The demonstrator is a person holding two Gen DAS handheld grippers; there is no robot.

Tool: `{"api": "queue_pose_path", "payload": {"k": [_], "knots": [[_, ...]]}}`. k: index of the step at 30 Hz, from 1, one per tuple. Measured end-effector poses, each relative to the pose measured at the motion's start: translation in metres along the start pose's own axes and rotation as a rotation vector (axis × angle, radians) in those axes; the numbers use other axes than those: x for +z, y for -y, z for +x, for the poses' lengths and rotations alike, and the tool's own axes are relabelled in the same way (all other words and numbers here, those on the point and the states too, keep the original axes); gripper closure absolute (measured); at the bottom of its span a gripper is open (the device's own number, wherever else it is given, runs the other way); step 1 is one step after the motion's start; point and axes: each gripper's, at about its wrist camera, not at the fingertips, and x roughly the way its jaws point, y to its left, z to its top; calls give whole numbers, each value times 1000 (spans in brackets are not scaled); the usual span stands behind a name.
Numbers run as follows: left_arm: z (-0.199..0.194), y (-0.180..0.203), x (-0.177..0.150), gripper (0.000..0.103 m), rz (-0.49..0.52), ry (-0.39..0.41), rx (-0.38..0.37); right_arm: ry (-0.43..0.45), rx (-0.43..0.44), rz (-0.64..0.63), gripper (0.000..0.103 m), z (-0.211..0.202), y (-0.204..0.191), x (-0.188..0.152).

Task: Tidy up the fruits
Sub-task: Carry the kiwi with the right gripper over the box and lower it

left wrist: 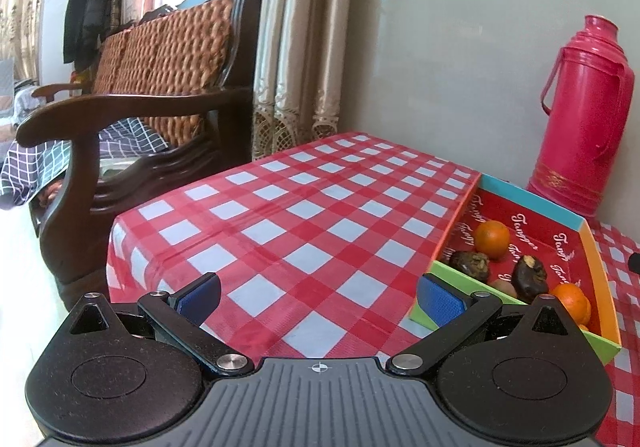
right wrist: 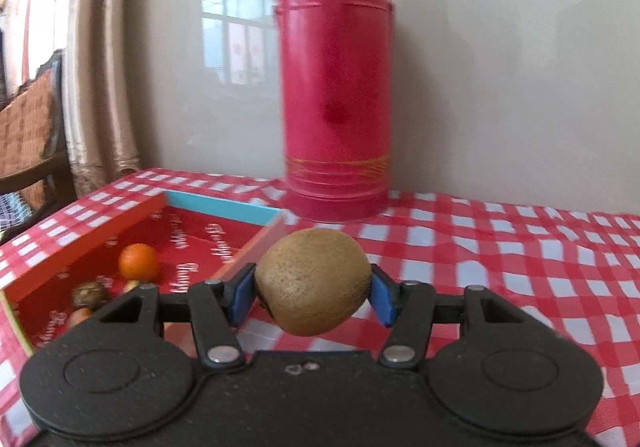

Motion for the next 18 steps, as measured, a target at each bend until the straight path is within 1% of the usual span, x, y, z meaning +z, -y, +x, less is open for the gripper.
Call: {"api": "queue_pose_path", "payload": {"k": [9, 15, 18], "knots": [[3, -13, -1, 0, -18, -13, 20, 35, 105, -76, 53, -14, -43, 7], [2, -18, -2, 0, -20, -17, 28, 25, 173, -126, 53, -15, -70, 6], [2, -19, -2, 0, -18, -15, 30, 16, 189, -146, 53, -13, -82, 5]]}}
